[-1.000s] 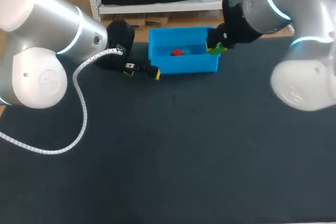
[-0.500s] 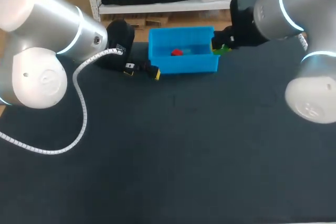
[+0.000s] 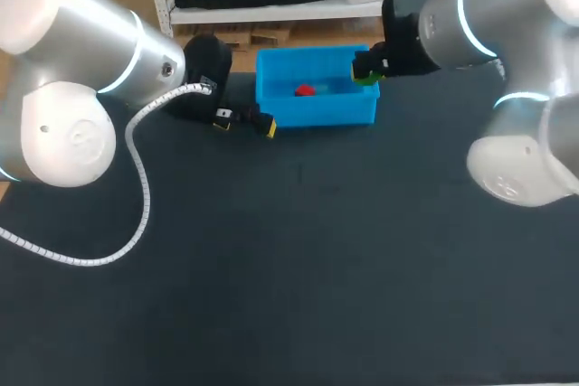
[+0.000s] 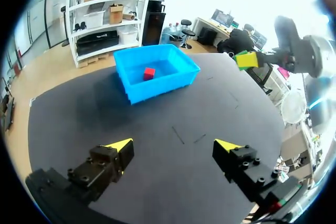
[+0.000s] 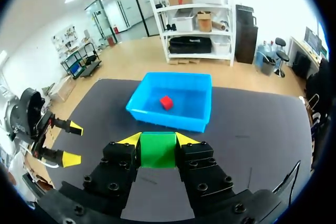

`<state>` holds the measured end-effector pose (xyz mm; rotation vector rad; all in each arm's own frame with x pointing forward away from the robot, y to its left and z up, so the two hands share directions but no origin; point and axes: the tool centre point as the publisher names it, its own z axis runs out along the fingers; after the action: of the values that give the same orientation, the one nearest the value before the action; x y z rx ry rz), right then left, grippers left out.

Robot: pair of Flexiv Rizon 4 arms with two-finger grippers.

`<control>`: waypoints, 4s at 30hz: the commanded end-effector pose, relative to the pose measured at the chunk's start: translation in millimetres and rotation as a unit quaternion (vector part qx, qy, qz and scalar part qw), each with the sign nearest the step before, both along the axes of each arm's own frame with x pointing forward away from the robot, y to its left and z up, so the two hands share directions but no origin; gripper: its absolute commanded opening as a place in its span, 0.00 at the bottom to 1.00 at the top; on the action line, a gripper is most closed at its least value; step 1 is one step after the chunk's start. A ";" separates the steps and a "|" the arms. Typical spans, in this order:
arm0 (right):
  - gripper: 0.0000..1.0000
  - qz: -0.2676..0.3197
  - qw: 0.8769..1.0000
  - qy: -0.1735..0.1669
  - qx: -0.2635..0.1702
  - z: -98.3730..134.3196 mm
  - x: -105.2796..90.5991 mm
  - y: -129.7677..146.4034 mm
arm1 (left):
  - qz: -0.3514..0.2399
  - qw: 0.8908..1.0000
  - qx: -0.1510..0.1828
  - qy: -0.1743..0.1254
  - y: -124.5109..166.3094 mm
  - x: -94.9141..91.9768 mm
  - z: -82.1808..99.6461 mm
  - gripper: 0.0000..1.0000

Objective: Use the left arm to pick the red cube and place it into the blue plastic box first, then use the right arm to grasp the green cube and put it into the same blue plastic box after the first action is fully finished.

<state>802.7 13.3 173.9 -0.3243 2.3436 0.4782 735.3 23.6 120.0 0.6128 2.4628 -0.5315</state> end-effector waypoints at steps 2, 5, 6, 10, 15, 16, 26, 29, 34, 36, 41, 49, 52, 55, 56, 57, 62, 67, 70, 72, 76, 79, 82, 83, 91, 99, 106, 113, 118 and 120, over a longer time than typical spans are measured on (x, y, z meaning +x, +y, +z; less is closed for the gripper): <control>0.00 0.003 1.000 -0.007 0.001 -15.9 32.2 13.5 | -0.002 1.000 -0.003 -0.001 1.7 -0.1 -0.2 1.00; 0.00 0.005 1.000 -0.009 -0.001 -23.0 48.9 17.9 | -0.002 1.000 -0.003 -0.001 1.7 -0.1 -0.2 1.00; 0.00 0.008 1.000 -0.012 -0.004 -25.9 54.7 19.5 | -0.002 1.000 -0.003 -0.001 1.7 -0.1 -0.2 1.00; 0.00 0.011 1.000 -0.011 -0.005 -35.8 77.3 24.6 | -0.002 1.000 -0.003 -0.001 1.7 -0.1 -0.2 1.00; 0.00 0.022 1.000 -0.008 -0.009 -50.2 108.3 32.2 | -0.002 1.000 -0.003 -0.001 1.7 -0.1 -0.2 1.00; 0.00 0.026 1.000 -0.007 -0.011 -52.3 113.2 34.4 | -0.002 1.000 -0.003 -0.001 1.7 -0.1 -0.2 1.00; 0.00 0.046 0.999 0.007 -0.025 -70.5 156.8 52.9 | -0.002 1.000 -0.003 -0.001 1.7 -0.1 -0.2 1.00; 0.00 0.042 0.999 0.019 -0.025 -76.9 162.7 53.1 | -0.002 1.000 -0.003 -0.001 1.7 -0.1 -0.2 1.00; 0.00 0.037 0.998 0.037 -0.027 -89.3 169.2 51.9 | -0.002 1.000 -0.003 -0.001 1.7 -0.1 -0.2 1.00; 0.00 0.032 0.998 0.043 -0.026 -92.9 171.8 49.7 | -0.002 1.000 -0.003 -0.001 1.7 -0.1 -0.2 1.00; 0.00 0.024 0.998 0.059 -0.025 -100.4 179.1 44.6 | -0.002 1.000 -0.003 -0.001 1.7 -0.1 -0.2 1.00; 0.00 0.009 0.996 0.079 -0.032 -115.3 185.9 34.1 | -0.002 1.000 -0.003 -0.001 1.7 -0.1 -0.2 1.00; 0.00 0.003 0.996 0.086 -0.032 -121.4 187.1 29.0 | -0.002 1.000 -0.003 -0.001 1.7 -0.1 -0.2 1.00; 0.00 0.000 0.995 0.090 -0.031 -125.0 186.7 25.2 | -0.002 1.000 -0.003 -0.001 1.7 -0.1 -0.2 1.00; 0.00 0.000 0.995 0.091 -0.031 -125.9 186.7 24.6 | -0.002 1.000 -0.003 -0.001 1.7 -0.1 -0.2 1.00; 0.00 -0.001 0.995 0.092 -0.031 -127.1 186.6 23.9 | -0.002 1.000 -0.003 -0.001 1.7 -0.1 -0.2 1.00; 0.00 -0.004 0.995 0.096 -0.031 -129.8 186.0 20.9 | -0.002 1.000 -0.003 -0.001 1.7 -0.1 -0.2 1.00; 0.00 -0.004 0.994 0.100 -0.032 -132.5 184.3 20.2 | -0.002 1.000 -0.003 -0.001 1.7 -0.1 -0.2 1.00; 0.00 -0.005 0.994 0.106 -0.035 -136.2 182.3 19.5 | -0.002 1.000 -0.003 -0.001 1.7 -0.1 -0.2 1.00; 0.00 -0.006 0.993 0.108 -0.036 -137.4 182.9 19.1 | -0.002 1.000 -0.003 -0.001 1.7 -0.1 -0.2 1.00; 0.00 -0.008 0.993 0.113 -0.041 -137.7 182.4 18.5 | -0.002 1.000 -0.003 -0.001 1.7 -0.1 -0.2 1.00; 0.95 -0.009 0.993 0.113 -0.042 -136.9 182.9 17.8 | -0.002 1.000 -0.003 -0.001 1.7 -0.1 -0.2 1.00; 1.00 -0.007 0.993 0.109 -0.045 -132.1 181.3 17.4 | -0.002 1.000 -0.003 -0.001 1.7 -0.1 -0.2 1.00; 1.00 -0.006 0.993 0.108 -0.045 -130.6 180.7 17.4 | -0.002 1.000 -0.003 -0.001 1.7 -0.1 -0.2 1.00; 1.00 0.002 0.995 0.093 -0.037 -111.0 173.0 15.9 | -0.002 1.000 -0.003 -0.001 1.7 -0.1 -0.2 1.00; 1.00 0.005 0.996 0.084 -0.029 -85.3 152.0 15.9 | -0.002 1.000 -0.003 -0.001 1.7 -0.1 -0.2 1.00; 1.00 -0.009 0.996 0.082 -0.036 -58.7 127.0 5.8 | -0.002 1.000 -0.003 -0.001 1.7 -0.1 -0.2 1.00; 1.00 -0.004 0.996 0.080 -0.028 -39.6 87.0 -7.3 | -0.002 1.000 -0.003 -0.001 1.7 -0.1 -0.2 1.00; 1.00 0.005 0.997 0.073 -0.020 -32.5 55.2 -19.4 | -0.002 1.000 -0.003 -0.001 1.7 -0.1 -0.2 1.00; 1.00 0.007 0.997 0.070 -0.022 -32.4 42.7 -24.9 | -0.002 1.000 -0.003 -0.001 1.7 -0.1 -0.2 1.00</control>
<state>924.1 22.1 123.5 -0.3693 2.5868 0.4712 735.3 23.6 120.0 0.6127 2.4628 -0.5316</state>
